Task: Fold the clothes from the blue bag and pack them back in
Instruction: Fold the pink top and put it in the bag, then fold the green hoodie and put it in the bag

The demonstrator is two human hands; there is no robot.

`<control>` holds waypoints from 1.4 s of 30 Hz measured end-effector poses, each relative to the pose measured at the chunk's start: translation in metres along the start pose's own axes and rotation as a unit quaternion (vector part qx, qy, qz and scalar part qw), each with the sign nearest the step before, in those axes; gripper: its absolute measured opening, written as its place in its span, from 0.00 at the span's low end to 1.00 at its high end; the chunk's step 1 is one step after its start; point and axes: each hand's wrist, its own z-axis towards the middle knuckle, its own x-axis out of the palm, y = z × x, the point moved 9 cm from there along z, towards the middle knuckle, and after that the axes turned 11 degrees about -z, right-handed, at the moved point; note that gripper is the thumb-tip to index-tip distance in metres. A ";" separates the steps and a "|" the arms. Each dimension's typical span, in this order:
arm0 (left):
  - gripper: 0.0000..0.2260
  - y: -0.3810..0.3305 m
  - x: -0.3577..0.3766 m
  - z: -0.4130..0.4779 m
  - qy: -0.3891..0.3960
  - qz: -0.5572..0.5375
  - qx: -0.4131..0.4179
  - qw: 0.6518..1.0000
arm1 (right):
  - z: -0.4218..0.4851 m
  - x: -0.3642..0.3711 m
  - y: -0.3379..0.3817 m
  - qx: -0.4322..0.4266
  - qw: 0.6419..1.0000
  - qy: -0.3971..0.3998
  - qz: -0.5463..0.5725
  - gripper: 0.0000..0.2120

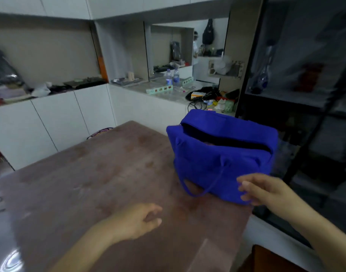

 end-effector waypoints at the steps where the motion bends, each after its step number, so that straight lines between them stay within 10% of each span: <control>1: 0.20 0.010 0.015 -0.026 0.013 -0.007 -0.007 1.000 | -0.032 0.017 -0.005 0.010 1.000 0.008 -0.004 0.14; 10: 0.36 0.090 0.111 -0.226 0.063 -0.070 -0.079 0.992 | -0.234 0.137 0.007 0.061 0.989 0.138 -0.009 0.05; 13: 0.27 0.085 0.131 -0.284 0.086 -0.119 -0.127 0.981 | -0.272 0.167 0.016 0.056 0.986 0.152 -0.024 0.08; 31: 0.20 0.149 0.166 -0.623 -0.089 -0.116 -0.211 0.967 | -0.498 0.354 0.106 -0.048 0.960 0.276 -0.015 0.05; 42: 0.16 0.247 0.103 -0.685 -0.232 -0.064 -0.186 0.953 | -0.533 0.459 0.161 -0.088 0.948 0.301 -0.051 0.09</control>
